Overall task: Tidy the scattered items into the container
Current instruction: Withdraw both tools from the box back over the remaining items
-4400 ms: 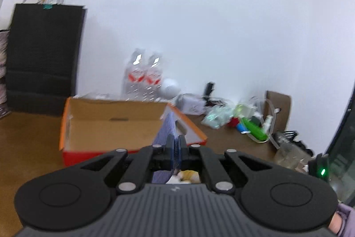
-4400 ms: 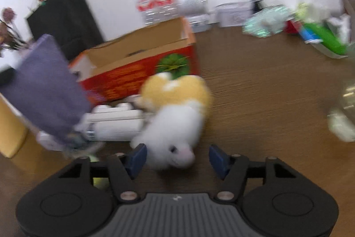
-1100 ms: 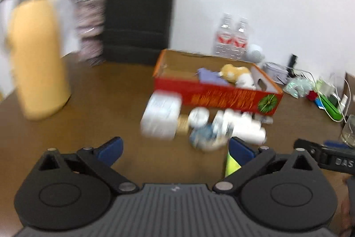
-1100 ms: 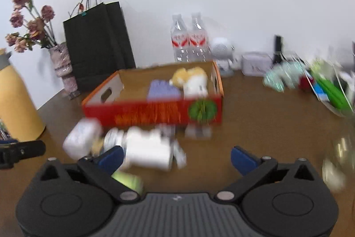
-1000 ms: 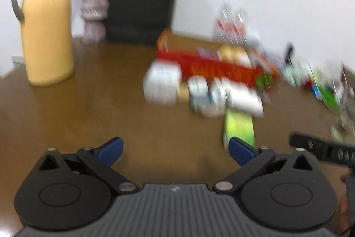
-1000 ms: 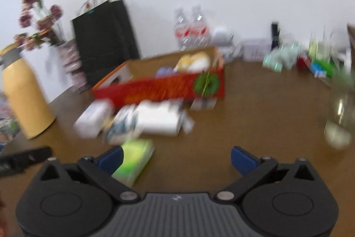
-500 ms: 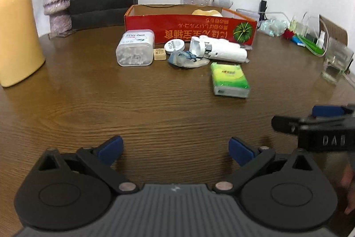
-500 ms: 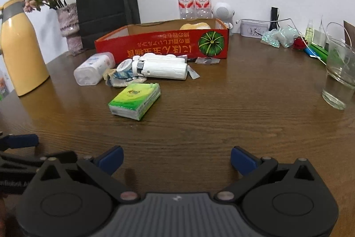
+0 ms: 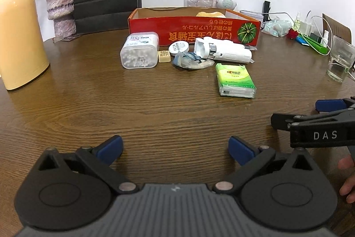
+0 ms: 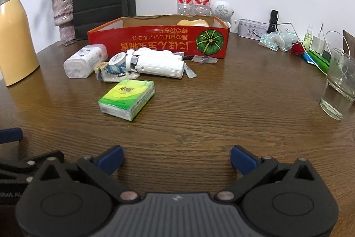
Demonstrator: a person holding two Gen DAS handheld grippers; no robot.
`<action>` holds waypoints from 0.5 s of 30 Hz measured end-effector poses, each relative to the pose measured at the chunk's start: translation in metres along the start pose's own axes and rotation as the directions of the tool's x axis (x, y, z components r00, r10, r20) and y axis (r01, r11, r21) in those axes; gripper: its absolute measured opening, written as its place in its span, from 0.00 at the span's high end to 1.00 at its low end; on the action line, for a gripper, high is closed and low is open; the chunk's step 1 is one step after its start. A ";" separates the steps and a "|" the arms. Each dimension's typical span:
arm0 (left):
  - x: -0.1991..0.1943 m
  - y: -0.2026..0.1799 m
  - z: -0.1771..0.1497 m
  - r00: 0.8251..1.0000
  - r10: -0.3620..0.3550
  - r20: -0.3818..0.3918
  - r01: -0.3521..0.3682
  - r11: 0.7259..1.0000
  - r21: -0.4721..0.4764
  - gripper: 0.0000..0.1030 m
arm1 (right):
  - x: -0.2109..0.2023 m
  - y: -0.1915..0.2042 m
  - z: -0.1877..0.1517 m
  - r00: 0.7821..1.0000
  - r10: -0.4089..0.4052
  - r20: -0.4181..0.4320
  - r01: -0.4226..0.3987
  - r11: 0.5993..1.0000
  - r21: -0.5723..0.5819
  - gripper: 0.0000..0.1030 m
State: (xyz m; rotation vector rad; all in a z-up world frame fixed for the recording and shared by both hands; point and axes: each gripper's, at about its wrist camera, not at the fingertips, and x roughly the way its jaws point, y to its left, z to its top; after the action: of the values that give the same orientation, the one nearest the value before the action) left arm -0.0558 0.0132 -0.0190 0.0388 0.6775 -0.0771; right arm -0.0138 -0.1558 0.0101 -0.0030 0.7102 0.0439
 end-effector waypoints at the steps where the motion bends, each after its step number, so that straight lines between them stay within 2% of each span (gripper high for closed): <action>1: 0.000 0.000 0.000 1.000 0.000 0.000 0.000 1.000 0.000 0.00 | 0.000 0.000 0.000 1.000 0.000 0.000 0.000 1.000 0.000 0.00; 15: 0.001 0.001 0.000 1.000 -0.003 0.000 0.003 1.000 0.002 0.00 | 0.000 0.002 0.000 1.000 0.006 0.002 -0.006 1.000 -0.005 0.00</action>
State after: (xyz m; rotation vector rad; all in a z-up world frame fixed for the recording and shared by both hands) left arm -0.0549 0.0143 -0.0192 0.0393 0.6778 -0.0806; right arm -0.0136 -0.1537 0.0099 -0.0052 0.7080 0.0510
